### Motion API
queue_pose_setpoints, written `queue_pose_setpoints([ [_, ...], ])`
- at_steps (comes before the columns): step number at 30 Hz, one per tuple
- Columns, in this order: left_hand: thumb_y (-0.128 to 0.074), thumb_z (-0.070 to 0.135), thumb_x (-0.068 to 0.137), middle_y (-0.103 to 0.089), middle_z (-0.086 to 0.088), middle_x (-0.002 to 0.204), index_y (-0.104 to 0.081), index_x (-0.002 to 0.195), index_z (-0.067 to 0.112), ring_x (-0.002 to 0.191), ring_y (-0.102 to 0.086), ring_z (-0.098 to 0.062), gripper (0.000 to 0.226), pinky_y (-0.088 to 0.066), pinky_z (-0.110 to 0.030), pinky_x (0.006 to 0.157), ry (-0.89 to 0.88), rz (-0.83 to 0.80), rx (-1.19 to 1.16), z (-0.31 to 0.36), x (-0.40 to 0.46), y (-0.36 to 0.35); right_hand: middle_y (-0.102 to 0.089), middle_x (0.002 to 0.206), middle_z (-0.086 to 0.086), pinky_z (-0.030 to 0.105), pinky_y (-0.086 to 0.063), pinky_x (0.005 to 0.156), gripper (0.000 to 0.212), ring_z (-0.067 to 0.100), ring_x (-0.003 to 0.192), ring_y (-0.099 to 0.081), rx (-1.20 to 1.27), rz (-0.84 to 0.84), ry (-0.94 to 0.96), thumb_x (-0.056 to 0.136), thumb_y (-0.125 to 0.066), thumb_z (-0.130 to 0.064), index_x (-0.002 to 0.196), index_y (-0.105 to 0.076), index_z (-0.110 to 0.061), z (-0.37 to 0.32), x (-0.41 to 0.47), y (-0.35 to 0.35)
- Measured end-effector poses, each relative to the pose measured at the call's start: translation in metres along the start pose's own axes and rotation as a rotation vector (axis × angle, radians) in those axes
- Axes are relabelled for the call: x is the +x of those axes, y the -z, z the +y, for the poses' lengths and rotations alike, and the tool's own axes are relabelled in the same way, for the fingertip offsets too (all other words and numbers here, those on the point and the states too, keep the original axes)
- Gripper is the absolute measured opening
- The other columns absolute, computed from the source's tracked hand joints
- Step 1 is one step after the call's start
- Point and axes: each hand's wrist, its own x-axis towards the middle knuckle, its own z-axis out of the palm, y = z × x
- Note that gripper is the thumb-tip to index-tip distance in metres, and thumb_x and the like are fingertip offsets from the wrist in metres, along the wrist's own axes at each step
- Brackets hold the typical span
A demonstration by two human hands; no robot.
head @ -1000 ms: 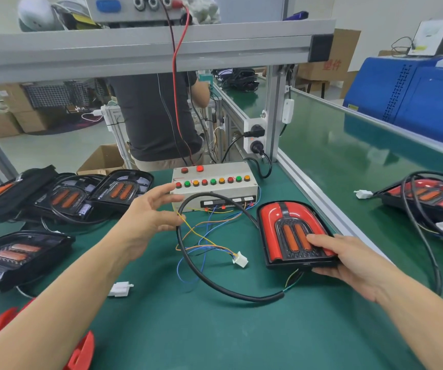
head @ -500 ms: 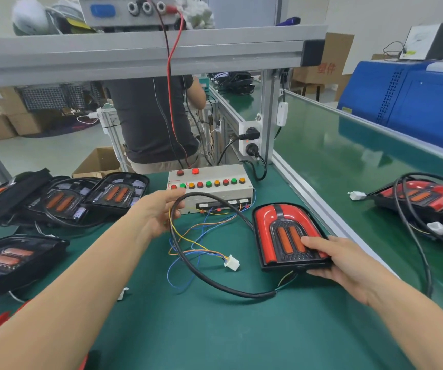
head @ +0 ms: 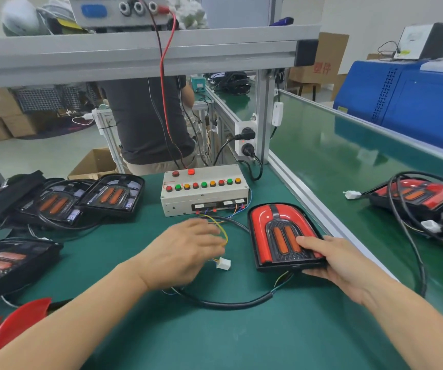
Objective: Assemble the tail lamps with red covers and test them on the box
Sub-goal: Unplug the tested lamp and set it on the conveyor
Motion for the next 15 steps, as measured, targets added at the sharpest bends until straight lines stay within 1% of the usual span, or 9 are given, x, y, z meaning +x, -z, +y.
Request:
queue_pose_setpoints([
  [3,-0.04,0.014,0.071,-0.066,0.002,0.074,-0.066,0.068,0.015,0.081,-0.062,-0.023,0.026,-0.047,-0.035,0.082,-0.001,-0.162,-0.13,0.012,-0.012,0.0,-0.076,0.09,0.012,0.031,-0.055,0.07,0.028,0.021,0.079,-0.07,-0.001,0.003,0.0,0.087,-0.067,-0.019,0.108,-0.063,-0.001,0.0,0.0,0.0],
  [4,-0.041,0.015,0.069,-0.063,0.002,0.068,-0.062,0.062,0.014,0.074,-0.058,-0.023,0.023,-0.046,-0.035,0.08,0.025,-0.185,-0.163,0.012,-0.013,0.002,-0.076,0.091,0.012,0.032,-0.055,0.071,0.028,0.022,0.081,-0.069,0.0,0.006,0.001,0.087,-0.067,-0.019,0.108,-0.063,-0.001,0.001,0.0,0.0],
  [6,-0.047,0.017,0.068,-0.062,0.003,0.064,-0.061,0.058,0.015,0.066,-0.054,-0.02,0.017,-0.044,-0.033,0.08,0.155,-0.143,-0.309,0.007,-0.013,0.005,-0.076,0.092,0.013,0.033,-0.055,0.073,0.028,0.023,0.083,-0.069,-0.006,0.012,0.003,0.087,-0.067,-0.019,0.109,-0.064,-0.001,0.001,0.0,-0.001],
  [8,-0.055,0.028,0.07,-0.066,0.007,0.075,-0.064,0.056,0.018,0.076,-0.057,-0.014,0.02,-0.041,-0.029,0.084,0.359,-0.062,-0.526,-0.004,-0.009,0.009,-0.076,0.093,0.013,0.034,-0.055,0.073,0.029,0.024,0.085,-0.069,-0.008,0.015,0.004,0.087,-0.067,-0.019,0.109,-0.063,0.0,0.0,-0.001,-0.001],
  [10,-0.059,0.048,0.072,-0.065,0.013,0.098,-0.064,0.051,0.021,0.096,-0.056,-0.005,0.035,-0.037,-0.022,0.089,0.566,-0.051,-0.705,-0.018,-0.006,0.01,-0.075,0.096,0.015,0.034,-0.055,0.073,0.03,0.025,0.087,-0.069,-0.006,0.016,0.001,0.087,-0.067,-0.018,0.111,-0.063,0.0,0.0,-0.002,-0.002],
  [11,-0.058,0.055,0.072,-0.062,0.016,0.105,-0.062,0.049,0.021,0.102,-0.054,-0.001,0.041,-0.036,-0.019,0.091,0.661,-0.039,-0.793,-0.023,-0.004,0.009,-0.075,0.097,0.015,0.034,-0.055,0.073,0.03,0.025,0.087,-0.069,-0.006,0.017,0.0,0.087,-0.066,-0.018,0.111,-0.063,0.0,-0.001,-0.002,-0.002],
  [12,-0.055,0.06,0.073,-0.061,0.018,0.106,-0.061,0.049,0.019,0.103,-0.053,0.001,0.048,-0.035,-0.017,0.091,0.749,0.016,-0.872,-0.027,-0.002,0.008,-0.075,0.096,0.015,0.034,-0.055,0.073,0.03,0.024,0.087,-0.069,-0.005,0.018,-0.001,0.087,-0.066,-0.018,0.111,-0.063,0.0,-0.001,-0.002,-0.002],
  [13,-0.051,0.061,0.075,-0.062,0.018,0.104,-0.059,0.05,0.017,0.102,-0.055,0.001,0.052,-0.036,-0.016,0.089,0.842,0.118,-0.945,-0.031,0.001,0.005,-0.075,0.095,0.014,0.033,-0.054,0.072,0.03,0.024,0.086,-0.069,-0.006,0.019,-0.003,0.087,-0.066,-0.018,0.111,-0.063,-0.001,-0.001,-0.002,-0.002],
  [15,-0.043,0.05,0.086,-0.068,0.01,0.098,-0.055,0.054,0.016,0.091,-0.061,-0.008,0.048,-0.04,-0.021,0.081,1.072,0.394,-1.088,-0.044,0.005,-0.005,-0.075,0.094,0.014,0.032,-0.054,0.07,0.029,0.023,0.084,-0.069,-0.006,0.023,-0.004,0.087,-0.067,-0.018,0.11,-0.063,-0.001,-0.002,-0.003,-0.003],
])
